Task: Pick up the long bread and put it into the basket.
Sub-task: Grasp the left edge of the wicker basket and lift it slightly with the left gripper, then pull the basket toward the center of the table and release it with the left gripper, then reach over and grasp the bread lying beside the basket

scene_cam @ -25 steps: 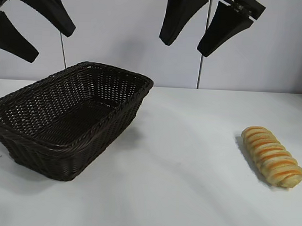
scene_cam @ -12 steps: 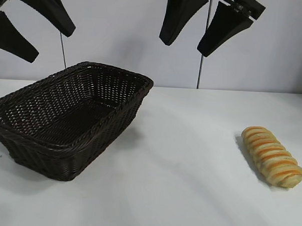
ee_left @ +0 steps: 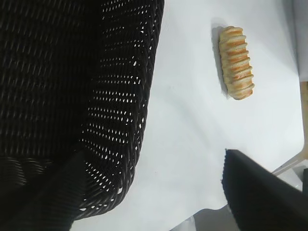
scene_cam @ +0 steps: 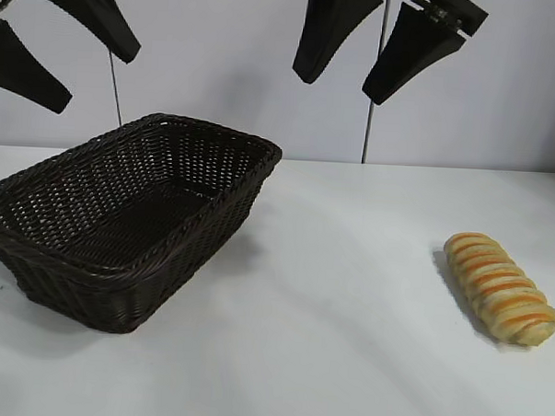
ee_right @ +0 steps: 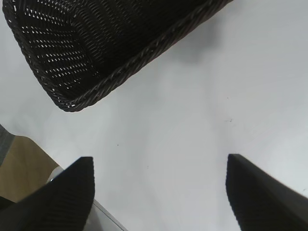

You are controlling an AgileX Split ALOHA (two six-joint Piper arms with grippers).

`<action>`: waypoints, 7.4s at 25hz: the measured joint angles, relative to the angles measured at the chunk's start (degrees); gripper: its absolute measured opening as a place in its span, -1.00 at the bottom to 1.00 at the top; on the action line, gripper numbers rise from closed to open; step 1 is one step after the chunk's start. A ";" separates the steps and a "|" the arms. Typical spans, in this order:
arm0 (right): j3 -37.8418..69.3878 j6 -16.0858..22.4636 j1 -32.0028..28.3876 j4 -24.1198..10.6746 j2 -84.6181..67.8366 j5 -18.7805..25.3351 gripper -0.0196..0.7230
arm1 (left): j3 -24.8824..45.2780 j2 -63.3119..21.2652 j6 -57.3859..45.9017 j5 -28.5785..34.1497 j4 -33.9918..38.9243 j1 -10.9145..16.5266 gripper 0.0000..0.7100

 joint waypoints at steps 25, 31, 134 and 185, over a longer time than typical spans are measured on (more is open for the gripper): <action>0.00 0.00 0.00 -0.01 0.00 -0.15 0.53 | 8.95 -6.09 -59.05 -10.09 20.21 -2.57 0.60; 0.00 0.00 0.00 -0.01 0.00 -0.15 0.53 | 13.12 -6.09 -67.22 -14.71 25.73 -5.37 0.60; 0.00 0.11 0.00 -0.06 0.00 -1.04 0.53 | -22.21 33.21 -0.75 8.49 14.91 4.66 -0.72; 0.00 0.11 0.00 -0.01 0.00 -2.40 0.53 | -22.49 24.90 1.13 7.92 16.01 4.66 0.67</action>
